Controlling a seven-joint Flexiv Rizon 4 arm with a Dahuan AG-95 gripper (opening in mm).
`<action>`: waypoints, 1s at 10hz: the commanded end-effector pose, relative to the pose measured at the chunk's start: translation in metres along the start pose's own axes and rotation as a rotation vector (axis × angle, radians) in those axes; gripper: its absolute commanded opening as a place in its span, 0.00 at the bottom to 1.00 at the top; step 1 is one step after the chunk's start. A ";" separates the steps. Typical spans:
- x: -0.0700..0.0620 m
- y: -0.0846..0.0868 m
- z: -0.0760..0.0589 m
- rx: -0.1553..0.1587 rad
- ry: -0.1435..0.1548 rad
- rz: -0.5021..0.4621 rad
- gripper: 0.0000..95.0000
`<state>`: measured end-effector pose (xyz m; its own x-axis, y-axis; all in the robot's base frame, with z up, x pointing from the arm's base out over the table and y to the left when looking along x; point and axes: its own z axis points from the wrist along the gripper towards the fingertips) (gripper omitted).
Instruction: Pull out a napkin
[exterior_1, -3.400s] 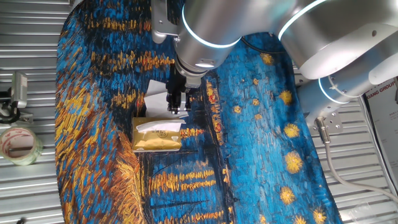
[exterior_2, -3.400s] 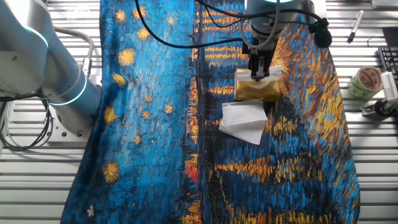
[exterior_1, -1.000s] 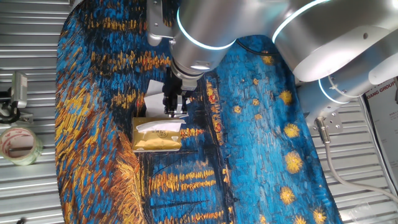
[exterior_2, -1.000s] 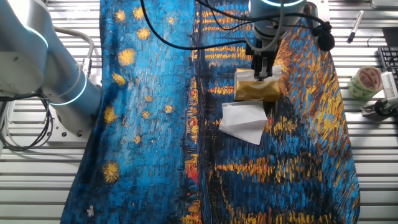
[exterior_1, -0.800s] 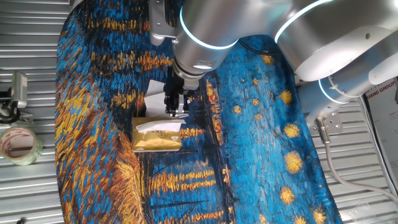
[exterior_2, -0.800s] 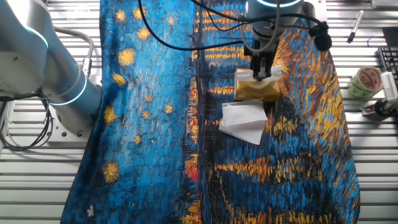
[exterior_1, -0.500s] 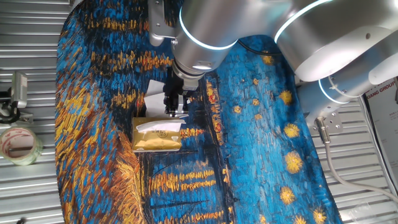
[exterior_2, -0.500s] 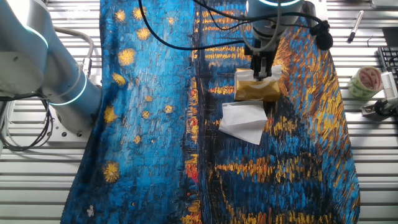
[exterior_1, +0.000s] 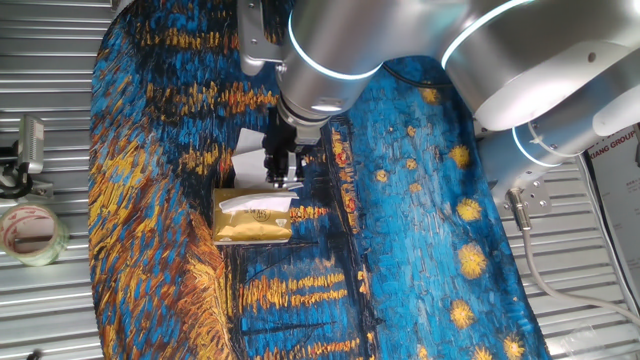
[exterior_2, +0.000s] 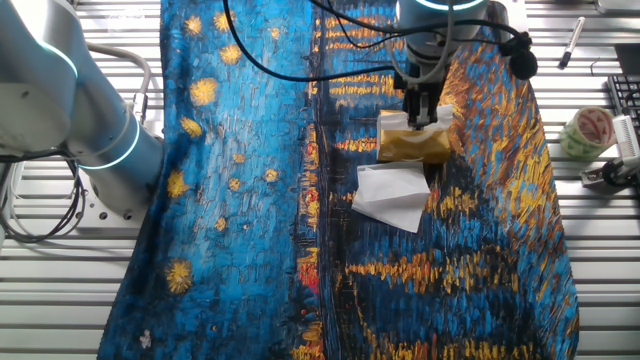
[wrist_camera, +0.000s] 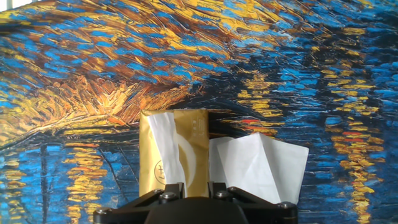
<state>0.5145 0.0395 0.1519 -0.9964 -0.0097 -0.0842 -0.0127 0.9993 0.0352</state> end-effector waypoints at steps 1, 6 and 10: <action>0.000 0.000 0.000 -0.009 0.002 -0.068 0.20; 0.000 0.000 0.000 -0.032 0.001 -0.102 0.40; 0.000 0.000 0.000 -0.014 -0.007 -0.029 0.20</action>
<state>0.5158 0.0397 0.1504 -0.9948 -0.0380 -0.0944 -0.0427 0.9979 0.0487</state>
